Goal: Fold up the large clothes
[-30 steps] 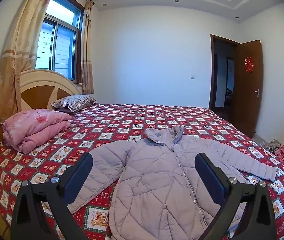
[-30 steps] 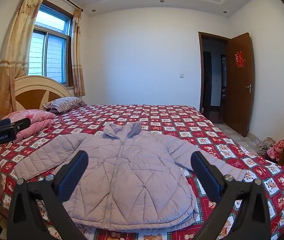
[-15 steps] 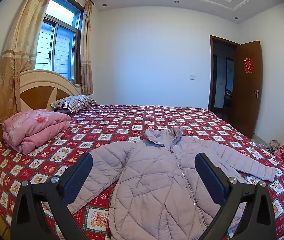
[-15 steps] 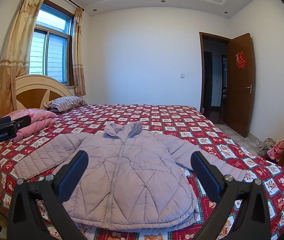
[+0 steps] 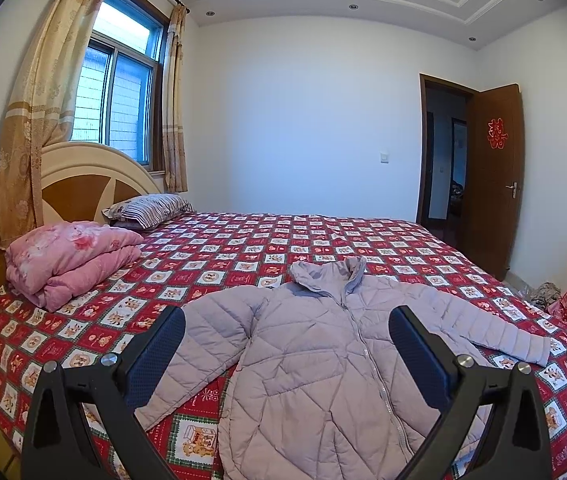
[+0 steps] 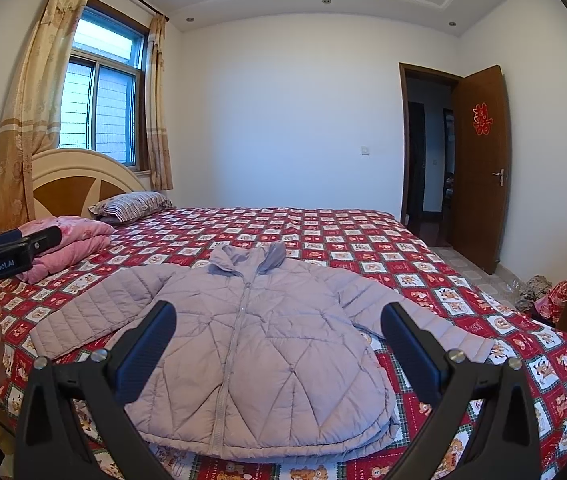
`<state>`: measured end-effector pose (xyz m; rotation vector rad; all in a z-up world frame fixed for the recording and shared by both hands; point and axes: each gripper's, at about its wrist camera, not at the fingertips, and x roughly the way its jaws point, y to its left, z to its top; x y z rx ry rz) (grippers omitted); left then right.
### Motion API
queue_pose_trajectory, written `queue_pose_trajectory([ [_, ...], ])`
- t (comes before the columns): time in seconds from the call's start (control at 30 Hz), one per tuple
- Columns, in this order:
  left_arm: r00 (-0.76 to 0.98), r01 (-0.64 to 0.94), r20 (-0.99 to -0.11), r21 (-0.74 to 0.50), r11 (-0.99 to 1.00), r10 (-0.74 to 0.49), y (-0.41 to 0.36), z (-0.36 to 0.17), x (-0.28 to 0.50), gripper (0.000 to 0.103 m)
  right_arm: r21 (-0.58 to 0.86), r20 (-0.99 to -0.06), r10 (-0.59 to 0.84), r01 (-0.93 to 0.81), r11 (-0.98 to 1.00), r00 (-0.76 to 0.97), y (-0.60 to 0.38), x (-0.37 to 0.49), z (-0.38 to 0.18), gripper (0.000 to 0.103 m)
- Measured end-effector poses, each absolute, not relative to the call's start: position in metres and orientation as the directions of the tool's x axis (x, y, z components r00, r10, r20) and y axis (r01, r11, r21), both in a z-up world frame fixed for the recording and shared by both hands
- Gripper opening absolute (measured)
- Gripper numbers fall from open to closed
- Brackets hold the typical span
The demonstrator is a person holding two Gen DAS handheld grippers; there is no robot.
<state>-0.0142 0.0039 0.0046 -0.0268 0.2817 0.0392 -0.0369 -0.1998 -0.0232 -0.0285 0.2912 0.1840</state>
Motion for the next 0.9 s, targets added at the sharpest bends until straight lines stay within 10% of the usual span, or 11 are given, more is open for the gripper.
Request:
queue_pose_trajectory([
  [0.9, 0.960, -0.045, -0.276, -0.026, 0.999, 0.036, 0.0087, 0.0030, -0.0169, 0.102, -0.006, -0.300, 0.183, -0.193, 0.981, 0.936, -0.1955, -0.0359, -0.0268, 0.103],
])
